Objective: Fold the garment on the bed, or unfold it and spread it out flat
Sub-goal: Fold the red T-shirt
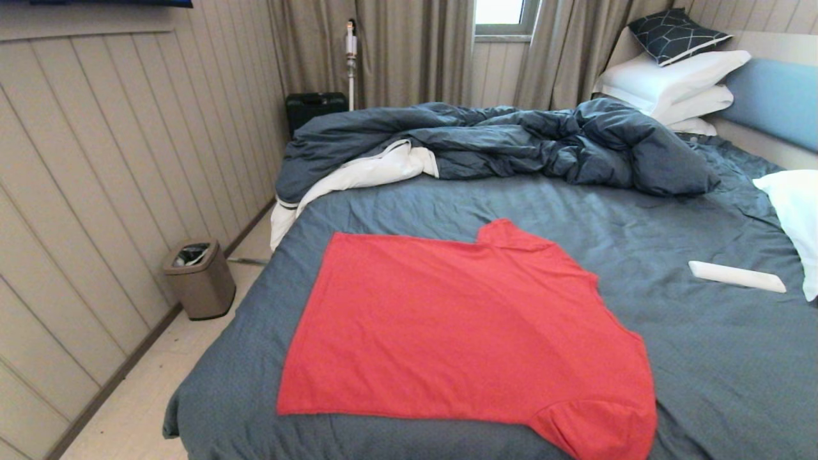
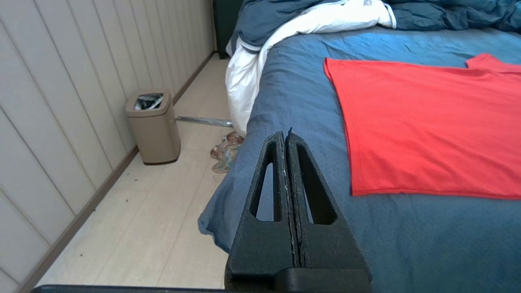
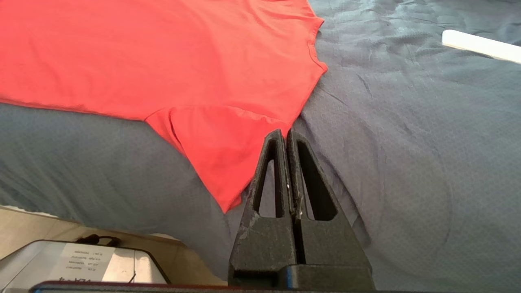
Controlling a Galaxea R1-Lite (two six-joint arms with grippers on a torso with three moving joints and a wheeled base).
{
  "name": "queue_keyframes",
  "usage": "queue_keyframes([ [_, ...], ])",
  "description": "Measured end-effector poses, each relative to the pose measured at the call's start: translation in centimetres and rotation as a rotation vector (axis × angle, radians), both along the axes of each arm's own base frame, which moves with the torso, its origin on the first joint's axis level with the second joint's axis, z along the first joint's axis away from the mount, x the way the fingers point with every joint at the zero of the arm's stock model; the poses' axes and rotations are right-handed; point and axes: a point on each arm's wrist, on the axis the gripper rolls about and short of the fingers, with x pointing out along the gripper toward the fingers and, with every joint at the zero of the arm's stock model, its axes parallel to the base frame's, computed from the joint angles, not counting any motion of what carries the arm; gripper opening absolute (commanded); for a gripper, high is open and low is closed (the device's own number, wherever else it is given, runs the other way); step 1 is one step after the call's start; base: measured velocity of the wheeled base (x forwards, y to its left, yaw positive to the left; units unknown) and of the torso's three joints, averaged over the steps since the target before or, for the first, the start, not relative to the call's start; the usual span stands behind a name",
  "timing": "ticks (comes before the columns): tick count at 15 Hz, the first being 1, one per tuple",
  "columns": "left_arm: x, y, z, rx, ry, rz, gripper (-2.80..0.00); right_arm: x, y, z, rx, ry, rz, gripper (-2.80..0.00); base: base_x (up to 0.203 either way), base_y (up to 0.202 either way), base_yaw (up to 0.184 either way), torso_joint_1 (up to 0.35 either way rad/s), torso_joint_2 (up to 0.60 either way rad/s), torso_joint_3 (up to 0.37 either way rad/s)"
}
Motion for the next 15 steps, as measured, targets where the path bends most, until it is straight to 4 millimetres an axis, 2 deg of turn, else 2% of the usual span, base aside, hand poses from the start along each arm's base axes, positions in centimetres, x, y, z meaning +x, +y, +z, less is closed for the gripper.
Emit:
queue_keyframes([
  [11,-0.1,0.0,0.1,0.007,0.009,0.018,-2.8,0.0,0.0,0.1,-0.025,0.004,-0.005,-2.8,0.0,0.0,0.0,0.0,0.0,0.0],
  [12,-0.3,0.0,1.0,0.005,-0.004,0.02,-2.8,0.0,0.0,0.2,-0.041,0.009,-0.001,-2.8,0.0,0.0,0.0,0.0,0.0,0.0],
  [15,-1.1,0.0,6.2,0.003,-0.048,0.004,-2.8,0.1,0.0,0.5,-0.045,0.021,0.005,-2.8,0.0,0.0,0.0,0.0,0.0,0.0],
])
